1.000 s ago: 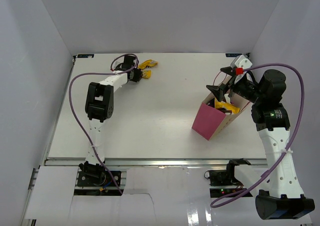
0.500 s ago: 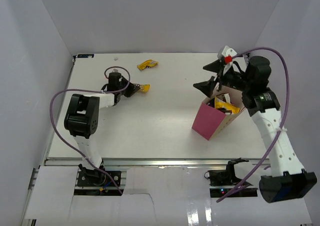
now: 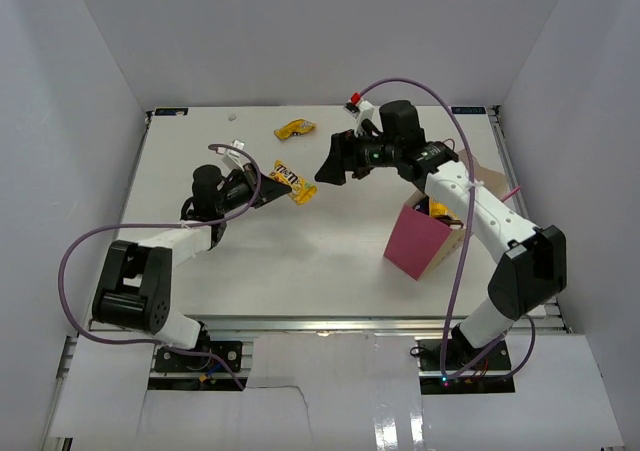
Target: Place the snacks into the paper bag
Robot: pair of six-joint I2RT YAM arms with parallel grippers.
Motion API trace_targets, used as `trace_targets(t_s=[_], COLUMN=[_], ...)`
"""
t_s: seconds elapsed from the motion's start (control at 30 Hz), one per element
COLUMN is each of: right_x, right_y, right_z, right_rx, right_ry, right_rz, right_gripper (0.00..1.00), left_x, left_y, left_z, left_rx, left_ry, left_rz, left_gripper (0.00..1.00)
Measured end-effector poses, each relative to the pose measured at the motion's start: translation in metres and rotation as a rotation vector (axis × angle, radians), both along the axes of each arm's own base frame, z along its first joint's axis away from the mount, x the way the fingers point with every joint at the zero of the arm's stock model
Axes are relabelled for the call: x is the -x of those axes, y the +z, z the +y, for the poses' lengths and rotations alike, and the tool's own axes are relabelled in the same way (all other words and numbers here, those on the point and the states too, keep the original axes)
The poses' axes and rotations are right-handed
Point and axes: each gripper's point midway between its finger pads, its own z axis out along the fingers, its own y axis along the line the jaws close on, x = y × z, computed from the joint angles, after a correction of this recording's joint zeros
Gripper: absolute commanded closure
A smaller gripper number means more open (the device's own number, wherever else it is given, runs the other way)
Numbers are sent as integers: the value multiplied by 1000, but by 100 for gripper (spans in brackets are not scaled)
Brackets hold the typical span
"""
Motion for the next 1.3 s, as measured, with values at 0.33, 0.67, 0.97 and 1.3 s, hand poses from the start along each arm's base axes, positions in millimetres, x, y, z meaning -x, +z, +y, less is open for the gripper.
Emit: trace_targets(t_s=[0.33, 0.67, 0.97, 1.3], right_x=[8, 26, 35, 29], right_y=[-27, -32, -26, 52], right_z=[36, 47, 52, 27], right_rx=[-70, -141, -174, -159], right_ry=[-32, 34, 92, 185], right_rz=[276, 374, 369, -80], right_gripper=[21, 46, 92, 92], left_x=[48, 74, 82, 73], left_y=[58, 70, 73, 87], left_z=[-16, -25, -32, -22], left_rx=[51, 87, 107, 34], left_ry=[-156, -213, -248, -152], left_rz=[-182, -189, -177, -311], left_gripper=[100, 100, 42, 2])
